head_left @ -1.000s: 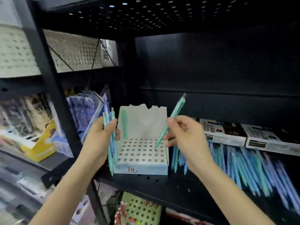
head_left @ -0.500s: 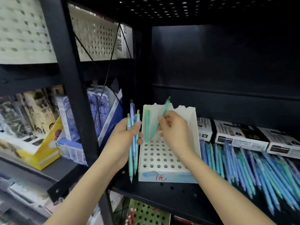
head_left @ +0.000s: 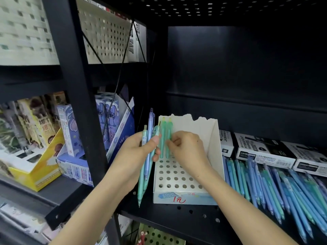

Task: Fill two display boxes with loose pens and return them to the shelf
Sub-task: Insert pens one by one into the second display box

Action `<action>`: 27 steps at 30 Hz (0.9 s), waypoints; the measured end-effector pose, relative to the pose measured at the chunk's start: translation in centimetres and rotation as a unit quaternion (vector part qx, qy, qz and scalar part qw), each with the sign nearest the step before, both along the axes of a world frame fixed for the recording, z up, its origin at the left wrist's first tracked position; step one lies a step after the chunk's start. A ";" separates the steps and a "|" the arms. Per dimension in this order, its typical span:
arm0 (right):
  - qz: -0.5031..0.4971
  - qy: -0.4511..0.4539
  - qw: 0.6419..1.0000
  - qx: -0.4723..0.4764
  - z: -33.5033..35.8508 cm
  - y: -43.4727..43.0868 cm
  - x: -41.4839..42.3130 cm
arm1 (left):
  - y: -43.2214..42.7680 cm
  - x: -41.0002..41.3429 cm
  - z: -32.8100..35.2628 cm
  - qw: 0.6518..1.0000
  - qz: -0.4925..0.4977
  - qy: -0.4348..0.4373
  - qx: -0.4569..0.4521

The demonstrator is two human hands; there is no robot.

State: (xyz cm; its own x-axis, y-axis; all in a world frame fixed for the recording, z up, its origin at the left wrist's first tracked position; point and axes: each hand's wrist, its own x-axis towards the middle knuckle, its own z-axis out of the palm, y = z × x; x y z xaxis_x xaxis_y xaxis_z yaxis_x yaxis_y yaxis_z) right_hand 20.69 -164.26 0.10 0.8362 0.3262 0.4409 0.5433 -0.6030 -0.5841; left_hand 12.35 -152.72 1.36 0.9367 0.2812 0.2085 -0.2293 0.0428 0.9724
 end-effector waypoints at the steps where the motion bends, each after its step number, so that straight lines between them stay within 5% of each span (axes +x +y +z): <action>1: -0.006 0.000 1.000 -0.008 0.1 0.0 0.0 | 0.0 -0.1 0.1 1.000 -0.003 -0.003 0.002; 4: -0.024 -0.014 1.000 0.014 1.0 -0.7 -0.8 | 0.0 -0.2 0.3 1.000 -0.023 -0.010 0.008; 8: 0.060 0.010 0.982 0.181 3.1 -1.8 -3.0 | -0.4 -0.5 0.5 0.998 -0.054 -0.014 0.036; 12: 0.092 0.052 0.978 0.180 3.9 -2.1 -4.0 | -1.1 -0.7 0.6 0.994 -0.066 -0.032 0.087; 19: 0.063 0.078 0.930 0.355 7.4 -6.9 -3.1 | -0.7 -0.4 1.1 0.998 0.011 -0.031 0.044; 27: 0.011 0.044 0.975 0.217 6.0 -5.6 -1.3 | -0.8 -0.7 1.4 0.998 0.022 -0.030 0.041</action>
